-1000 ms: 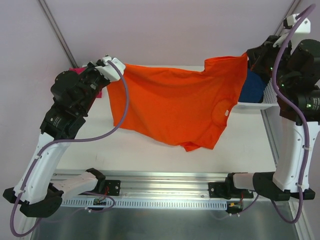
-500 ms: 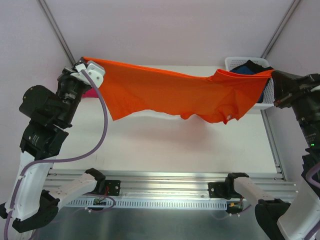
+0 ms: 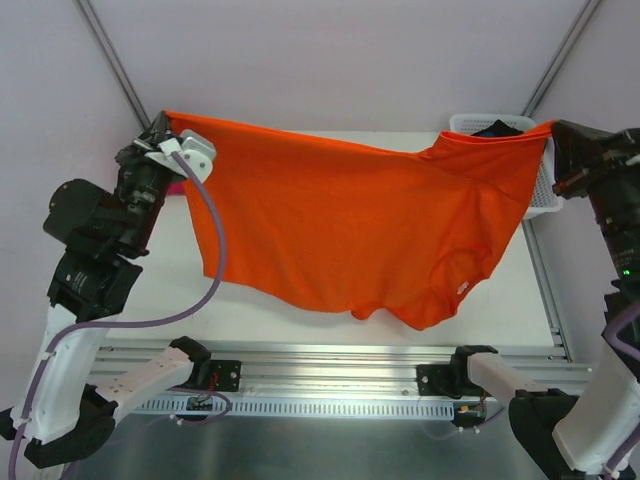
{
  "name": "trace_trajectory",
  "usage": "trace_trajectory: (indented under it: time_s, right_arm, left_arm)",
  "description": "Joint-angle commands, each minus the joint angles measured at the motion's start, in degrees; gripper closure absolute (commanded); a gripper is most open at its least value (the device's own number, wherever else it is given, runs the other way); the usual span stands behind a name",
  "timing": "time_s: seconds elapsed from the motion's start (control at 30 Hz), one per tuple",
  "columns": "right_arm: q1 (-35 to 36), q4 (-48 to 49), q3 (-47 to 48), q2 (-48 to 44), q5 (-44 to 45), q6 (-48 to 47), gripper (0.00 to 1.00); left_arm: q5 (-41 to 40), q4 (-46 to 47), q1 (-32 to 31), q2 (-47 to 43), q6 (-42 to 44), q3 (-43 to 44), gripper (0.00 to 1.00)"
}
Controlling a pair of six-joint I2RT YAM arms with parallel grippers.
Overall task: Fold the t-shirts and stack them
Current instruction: Flatten the tshirt out
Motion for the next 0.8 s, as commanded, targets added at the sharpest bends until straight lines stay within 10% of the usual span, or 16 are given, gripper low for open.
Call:
trace_trajectory:
  time_s: [0.0, 0.47, 0.77]
  right_arm:
    - [-0.8, 6.0, -2.33, 5.17, 1.67, -2.86, 0.99]
    - [-0.8, 5.22, 2.85, 10.98, 2.1, -4.0, 0.99]
    - [-0.89, 4.17, -4.45, 3.34, 5.97, -2.95, 0.99]
  left_arm:
    - [2.1, 6.95, 0.45, 2.23, 1.35, -2.84, 1.0]
    - [0.97, 9.76, 6.77, 13.04, -5.42, 7.25, 1.0]
    - [-1.58, 8.8, 7.04, 5.23, -6.21, 0.41, 1.0]
